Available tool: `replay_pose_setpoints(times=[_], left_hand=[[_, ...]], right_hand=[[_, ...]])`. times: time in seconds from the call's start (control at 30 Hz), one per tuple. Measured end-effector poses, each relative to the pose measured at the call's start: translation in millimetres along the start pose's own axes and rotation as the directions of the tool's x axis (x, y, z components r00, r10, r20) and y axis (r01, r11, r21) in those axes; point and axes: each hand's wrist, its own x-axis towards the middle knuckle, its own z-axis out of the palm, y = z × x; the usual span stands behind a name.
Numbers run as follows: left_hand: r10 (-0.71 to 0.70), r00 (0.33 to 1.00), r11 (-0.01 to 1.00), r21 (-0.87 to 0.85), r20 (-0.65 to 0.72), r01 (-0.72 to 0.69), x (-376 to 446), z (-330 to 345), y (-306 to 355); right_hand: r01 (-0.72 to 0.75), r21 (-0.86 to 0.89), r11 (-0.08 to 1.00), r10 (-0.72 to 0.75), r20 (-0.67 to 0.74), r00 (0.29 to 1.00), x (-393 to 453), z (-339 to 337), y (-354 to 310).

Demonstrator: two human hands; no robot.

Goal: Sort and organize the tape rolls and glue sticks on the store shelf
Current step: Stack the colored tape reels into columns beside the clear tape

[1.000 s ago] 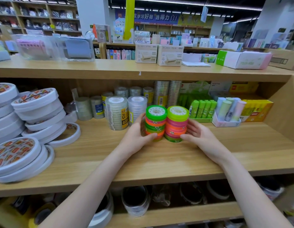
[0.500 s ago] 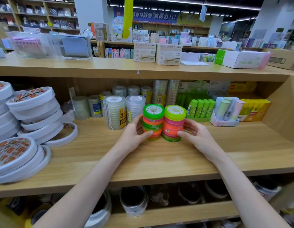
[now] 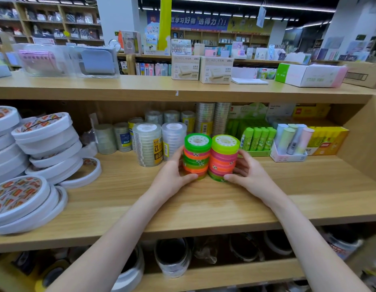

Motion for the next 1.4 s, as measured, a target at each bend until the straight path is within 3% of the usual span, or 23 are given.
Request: replay_pose_setpoints(times=[0.13, 0.43, 0.53, 0.67, 0.9, 1.07, 1.27, 1.4], left_hand=[[-0.01, 0.999, 1.0, -0.02, -0.037, 0.009, -0.3, -0.5, 1.8], [-0.001, 0.996, 0.997, 0.081, -0.093, 0.009, -1.5, -1.1, 5.1], [0.007, 0.997, 0.99, 0.139, -0.074, 0.004, -2.5, 1.3, 6.0], [0.006, 0.995, 0.992, 0.129, -0.096, 0.006, -2.4, 7.7, 4.0], [0.018, 0.977, 0.975, 0.219, -0.211, 0.03, 15.1, 36.9, 9.7], [-0.1, 0.964, 0.936, 0.305, -0.248, 0.175, 32.6, 42.7, 12.3], [0.12, 0.968, 0.901, 0.433, -0.22, -0.014, 25.3, 21.3, 8.7], [0.194, 0.946, 0.846, 0.533, -0.26, -0.027, 22.4, 17.8, 9.4]], right_hand=[[-0.031, 0.0, 1.0, 0.031, 0.045, 0.999, 0.9, -1.4, -2.5], [0.002, -0.031, 1.0, -0.002, -0.013, 1.0, 2.8, 0.6, 4.0], [0.08, -0.217, 0.973, -0.089, -0.033, 0.995, -1.5, 5.4, 2.4], [0.188, -0.486, 0.853, -0.259, -0.082, 0.962, -4.6, 13.3, 2.1], [0.071, -0.525, 0.848, -0.153, -0.115, 0.981, 26.2, 4.8, 6.8], [0.024, -0.566, 0.824, -0.106, -0.112, 0.988, 45.4, 1.4, 6.5], [0.016, -0.553, 0.833, -0.128, -0.165, 0.978, 48.9, 9.0, 9.5], [0.013, -0.584, 0.811, -0.137, -0.168, 0.976, 48.8, 13.3, 7.2]])
